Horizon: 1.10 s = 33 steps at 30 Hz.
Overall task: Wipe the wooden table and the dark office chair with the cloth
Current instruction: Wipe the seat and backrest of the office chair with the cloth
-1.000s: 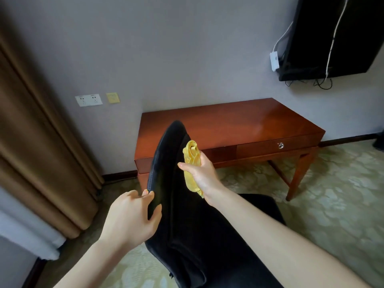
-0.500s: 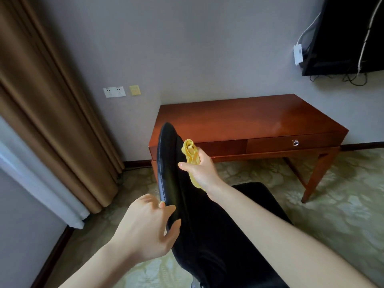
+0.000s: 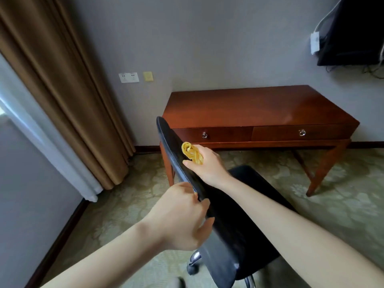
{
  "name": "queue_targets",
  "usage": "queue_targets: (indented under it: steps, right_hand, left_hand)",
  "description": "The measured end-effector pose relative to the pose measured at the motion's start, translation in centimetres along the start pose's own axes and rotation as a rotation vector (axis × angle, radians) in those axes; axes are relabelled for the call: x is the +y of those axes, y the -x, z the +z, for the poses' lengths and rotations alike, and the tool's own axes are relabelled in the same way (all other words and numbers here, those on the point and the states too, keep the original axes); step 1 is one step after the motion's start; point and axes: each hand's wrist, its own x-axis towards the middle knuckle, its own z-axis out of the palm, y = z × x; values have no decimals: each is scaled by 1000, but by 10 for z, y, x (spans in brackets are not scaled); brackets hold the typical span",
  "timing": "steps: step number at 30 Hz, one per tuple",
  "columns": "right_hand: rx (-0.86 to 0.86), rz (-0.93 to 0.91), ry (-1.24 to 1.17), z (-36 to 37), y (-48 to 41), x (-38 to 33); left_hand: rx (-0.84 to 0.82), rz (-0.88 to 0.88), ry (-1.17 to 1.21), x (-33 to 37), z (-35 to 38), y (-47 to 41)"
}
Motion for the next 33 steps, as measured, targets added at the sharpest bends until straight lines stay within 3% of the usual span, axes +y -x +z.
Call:
queue_targets:
  steps: [4, 9, 15, 18, 21, 26, 30, 33]
  right_hand:
    - [-160, 9, -4, -9, 28, 1]
    - [-225, -62, 161, -39, 48, -5]
    - [-367, -98, 286, -86, 81, -2]
    - [-385, -133, 383, -115, 93, 0]
    - [-262, -194, 490, -130, 121, 10]
    - [144, -267, 572, -144, 171, 53]
    - [428, -255, 827, -163, 204, 91]
    - [513, -246, 887, -175, 222, 112]
  left_hand:
    - [-12, 73, -63, 35, -6, -6]
    - [30, 117, -148, 72, -13, -20]
    - [257, 97, 170, 93, 11, -19]
    - [316, 136, 177, 96, 21, -22]
    - [395, 174, 144, 107, 38, -17]
    - [464, 56, 119, 115, 61, 0]
    - [384, -110, 63, 99, 71, 2]
    - [295, -230, 70, 82, 75, -6]
